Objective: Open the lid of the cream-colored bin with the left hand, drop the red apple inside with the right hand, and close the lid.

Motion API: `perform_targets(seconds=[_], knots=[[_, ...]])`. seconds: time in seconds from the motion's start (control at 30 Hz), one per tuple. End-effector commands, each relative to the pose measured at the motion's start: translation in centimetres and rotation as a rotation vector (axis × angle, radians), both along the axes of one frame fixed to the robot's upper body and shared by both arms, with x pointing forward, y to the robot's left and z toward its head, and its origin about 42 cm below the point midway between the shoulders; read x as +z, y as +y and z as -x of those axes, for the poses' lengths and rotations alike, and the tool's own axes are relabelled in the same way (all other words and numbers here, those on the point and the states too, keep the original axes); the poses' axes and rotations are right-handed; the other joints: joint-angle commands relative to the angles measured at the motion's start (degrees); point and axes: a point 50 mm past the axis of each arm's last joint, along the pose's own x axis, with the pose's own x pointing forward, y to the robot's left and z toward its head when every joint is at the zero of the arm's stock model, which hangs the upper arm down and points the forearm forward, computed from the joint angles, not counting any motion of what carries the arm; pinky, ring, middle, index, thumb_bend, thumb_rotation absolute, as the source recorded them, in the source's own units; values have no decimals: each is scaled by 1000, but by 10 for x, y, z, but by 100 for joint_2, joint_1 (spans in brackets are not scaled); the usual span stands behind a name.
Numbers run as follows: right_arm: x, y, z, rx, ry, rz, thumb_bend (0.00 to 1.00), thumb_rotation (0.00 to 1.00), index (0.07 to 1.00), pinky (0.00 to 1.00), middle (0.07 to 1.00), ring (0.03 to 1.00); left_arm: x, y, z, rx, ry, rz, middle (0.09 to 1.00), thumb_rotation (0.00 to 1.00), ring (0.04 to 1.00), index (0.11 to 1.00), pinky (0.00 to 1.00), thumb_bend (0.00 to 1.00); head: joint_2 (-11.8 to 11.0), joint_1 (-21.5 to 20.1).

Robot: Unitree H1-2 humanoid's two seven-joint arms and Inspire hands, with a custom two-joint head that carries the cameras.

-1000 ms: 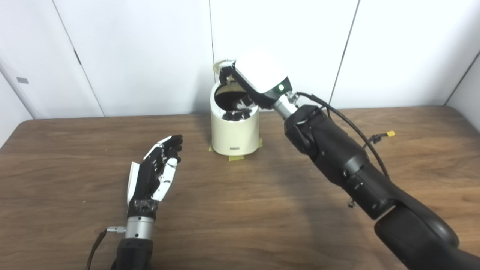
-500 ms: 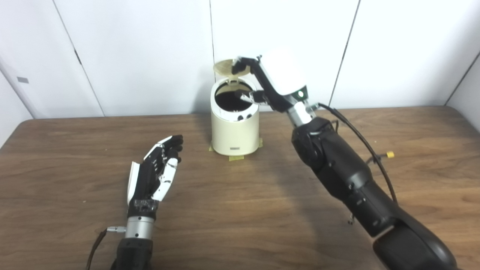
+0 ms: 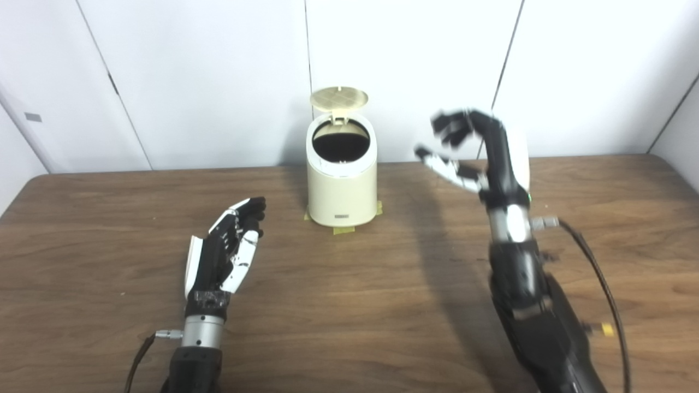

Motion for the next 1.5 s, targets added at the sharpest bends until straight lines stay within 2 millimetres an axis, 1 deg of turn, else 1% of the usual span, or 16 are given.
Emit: perform_targets(seconds=[0.0, 0.07, 0.1, 0.13, 0.2, 0.37, 0.6, 0.73, 0.83, 0.9, 0.93, 1.03, 1.13, 1.2, 1.3, 1.47], knots=[[11, -1, 1, 66, -58, -57, 482, 165, 495, 472, 596, 553, 5, 3, -3, -7, -34, -21, 789, 686, 774, 768, 680, 269, 9, -9], [-2, -5, 8, 91, -34, -77, 481, 169, 497, 498, 626, 587, 4, 3, -3, -9, -35, -18, 790, 688, 777, 770, 683, 270, 15, -16], [-6, -6, 11, 101, -27, -82, 376, 485, 615, 535, 659, 627, 4, 3, -3, -9, -35, -18, 790, 694, 778, 771, 684, 272, 15, -16], [-12, -8, 14, 112, -16, -89, 341, 602, 655, 547, 670, 640, 4, 3, -3, -6, -34, -22, 790, 697, 778, 771, 684, 272, 15, -16], [-18, -11, 19, 125, 11, -104, 290, 697, 714, 604, 712, 691, 4, 4, -3, -2, -32, -29, 789, 719, 777, 771, 682, 273, 15, -16], [-29, -17, 27, 140, 81, -128, 261, 757, 780, 696, 778, 770, 4, 5, -4, -7, -35, -22, 790, 729, 776, 773, 685, 267, -5, -10], [-34, -16, 28, 141, 81, -143, 229, 707, 785, 698, 785, 777, 12, 7, -8, 4, -74, -52, 795, 737, 779, 771, 685, 273, -39, -4], [-37, -17, 26, 142, 79, -143, 241, 729, 787, 695, 783, 774, 55, 8, -26, -3, -149, -140, 832, 786, 810, 812, 694, 303, -59, 62], [-40, -19, 26, 151, 77, -123, 253, 838, 802, 704, 797, 785, 97, 7, -48, -1, -216, -244, 895, 913, 875, 883, 778, 404, -76, 85], [-42, -20, 26, 156, 75, -112, 265, 904, 818, 722, 819, 808, 125, 3, -61, 11, -244, -299, 915, 941, 898, 909, 812, 498, -83, 93], [-43, -20, 26, 160, 77, -107, 269, 922, 822, 728, 825, 815, 148, -2, -72, 23, -273, -350, 921, 954, 905, 917, 824, 526, -86, 94], [-44, -20, 26, 166, 83, -101, 268, 913, 838, 751, 847, 838, 200, -18, -93, 74, -323, -483, 925, 996, 915, 906, 855, 490, -89, 100], [-44, -19, 27, 165, 88, -102, 196, 836, 837, 750, 846, 838, 243, -35, -107, 127, -336, -597, 947, 1000, 944, 925, 892, 493, -106, 70], [-44, -18, 27, 160, 86, -100, 167, 779, 830, 736, 841, 831, 261, -46, -112, 137, -348, -645, 950, 959, 971, 925, 926, 484, -121, 50], [-45, -17, 28, 158, 94, -102, 164, 759, 830, 745, 842, 833, 283, -63, -116, 132, -342, -731, 981, 977, 997, 948, 991, 515, -135, 56], [-46, -17, 27, 142, 92, -101, 149, 733, 822, 734, 832, 821, 303, -89, -126, 131, -317, -887, 970, 1000, 1000, 930, 1000, 652, -154, 69]])
